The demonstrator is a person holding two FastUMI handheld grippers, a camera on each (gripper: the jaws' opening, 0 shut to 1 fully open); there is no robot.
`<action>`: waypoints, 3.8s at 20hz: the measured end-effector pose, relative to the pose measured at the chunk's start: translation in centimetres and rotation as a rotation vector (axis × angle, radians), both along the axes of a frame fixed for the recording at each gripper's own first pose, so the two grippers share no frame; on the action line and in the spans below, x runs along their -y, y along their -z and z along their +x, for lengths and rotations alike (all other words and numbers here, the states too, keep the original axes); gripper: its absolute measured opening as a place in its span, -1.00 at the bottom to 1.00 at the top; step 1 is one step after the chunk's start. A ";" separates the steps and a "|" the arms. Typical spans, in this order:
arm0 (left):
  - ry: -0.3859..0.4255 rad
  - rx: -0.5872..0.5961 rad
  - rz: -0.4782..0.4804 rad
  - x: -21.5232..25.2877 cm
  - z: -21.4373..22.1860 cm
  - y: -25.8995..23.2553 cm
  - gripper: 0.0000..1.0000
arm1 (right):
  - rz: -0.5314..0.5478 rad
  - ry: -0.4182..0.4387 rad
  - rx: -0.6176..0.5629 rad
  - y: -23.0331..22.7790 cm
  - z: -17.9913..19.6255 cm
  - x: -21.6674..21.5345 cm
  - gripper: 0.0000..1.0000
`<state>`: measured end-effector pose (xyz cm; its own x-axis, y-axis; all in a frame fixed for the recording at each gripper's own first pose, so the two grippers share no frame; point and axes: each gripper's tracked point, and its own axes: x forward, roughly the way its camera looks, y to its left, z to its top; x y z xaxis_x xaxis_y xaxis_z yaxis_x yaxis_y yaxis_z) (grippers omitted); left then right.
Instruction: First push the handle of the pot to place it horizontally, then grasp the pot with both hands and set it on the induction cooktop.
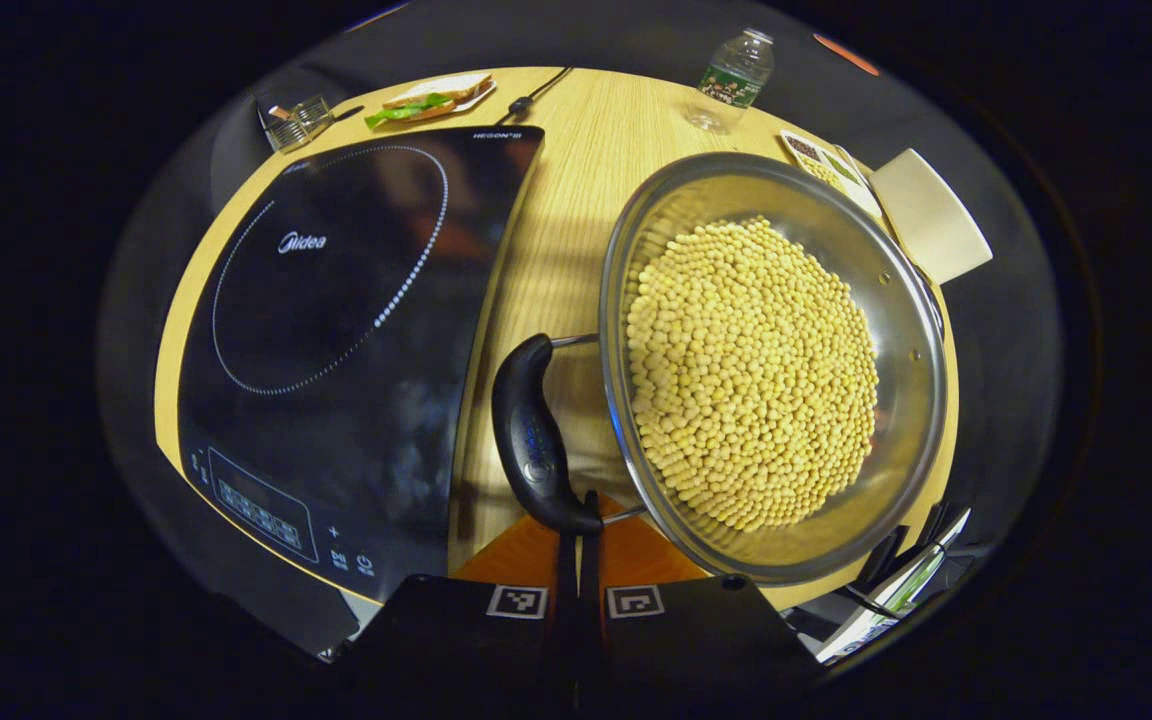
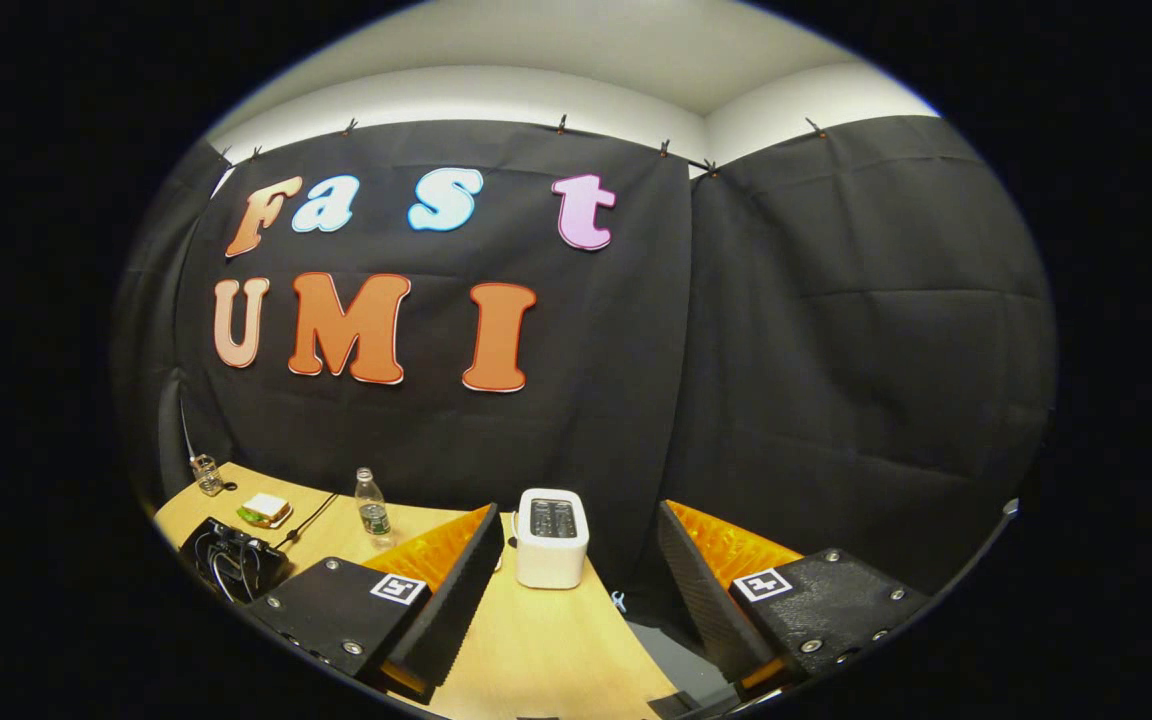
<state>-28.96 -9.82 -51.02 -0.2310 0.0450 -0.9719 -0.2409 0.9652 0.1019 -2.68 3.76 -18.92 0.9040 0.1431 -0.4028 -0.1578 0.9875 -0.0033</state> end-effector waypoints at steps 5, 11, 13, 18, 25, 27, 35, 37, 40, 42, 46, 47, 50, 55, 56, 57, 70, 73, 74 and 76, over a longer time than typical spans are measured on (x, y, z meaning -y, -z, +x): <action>0.016 0.059 -0.018 -1.4 1.8 0.1 -0.84 | 0.037 -0.040 -0.070 2.6 0.0 -3.3 0.92; 0.094 0.128 -0.043 -2.5 4.1 -0.4 -0.84 | 0.045 -0.079 -0.142 5.3 0.0 -6.2 0.92; 0.129 0.151 -0.045 -2.8 4.9 0.1 -0.84 | 0.044 -0.097 -0.182 6.8 -0.2 -7.1 0.93; 0.211 0.195 -0.066 -2.9 6.2 0.6 -0.84 | 0.061 -0.139 -0.286 10.0 -1.4 -9.6 0.93; 0.307 0.218 -0.093 -2.1 7.4 -0.5 -0.84 | 0.034 -0.184 -0.393 13.7 -2.7 -11.7 0.94; 0.349 0.230 -0.096 -2.8 7.6 -0.4 -0.84 | 0.016 -0.199 -0.421 14.8 -3.2 -11.8 0.93; 0.320 0.344 -0.122 -3.7 8.9 -4.3 -0.27 | -0.010 -0.263 -0.513 18.4 -5.0 -12.9 0.93; 0.289 0.400 -0.146 -3.5 10.1 -5.8 0.15 | -0.011 -0.270 -0.534 19.2 -5.4 -13.2 0.93; 0.229 0.453 -0.167 -3.4 11.9 -6.3 0.78 | -0.016 -0.285 -0.580 21.1 -6.0 -14.0 0.94; 0.193 0.453 -0.173 -2.9 12.6 -5.8 0.92 | -0.022 -0.297 -0.613 22.4 -6.4 -14.5 0.94; 0.179 0.420 -0.170 -1.7 12.6 -3.4 0.95 | -0.038 -0.314 -0.666 24.4 -6.9 -15.0 0.94; 0.184 0.408 -0.157 -1.8 12.6 -2.7 0.96 | -0.038 -0.314 -0.677 24.9 -6.8 -15.2 0.94; 0.207 0.379 -0.150 -1.5 12.3 -0.8 0.96 | -0.046 -0.302 -0.709 26.3 -6.5 -15.2 0.94; 0.206 0.371 -0.153 -0.6 12.4 1.5 0.96 | -0.051 -0.289 -0.776 29.2 -6.3 -15.3 0.93; 0.200 0.376 -0.151 -0.5 12.5 1.8 0.97 | -0.053 -0.291 -0.788 30.0 -6.1 -15.4 0.92; 0.199 0.386 -0.143 -0.7 12.5 2.0 0.96 | -0.057 -0.289 -0.795 30.8 -6.0 -15.4 0.92; 0.279 0.499 -0.044 -2.0 14.8 3.8 0.50 | -0.028 -0.177 -0.918 36.9 -6.9 -15.9 0.55; 0.306 0.501 -0.047 -1.7 15.1 4.3 0.55 | -0.010 -0.162 -0.931 37.5 -7.2 -16.0 0.38; 0.305 0.506 -0.051 -1.6 15.3 4.6 0.57 | 0.005 -0.157 -0.939 37.6 -7.3 -16.0 0.38; 0.308 0.511 -0.055 -1.7 15.6 4.8 0.55 | 0.051 -0.160 -0.970 37.9 -7.9 -16.1 0.36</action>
<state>-13.36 -8.11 -55.78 0.2822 -0.0182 -0.9592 0.0458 0.9989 -0.0055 -10.57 19.84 -56.82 0.1530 0.2732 -0.9497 -0.2014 0.9495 0.2406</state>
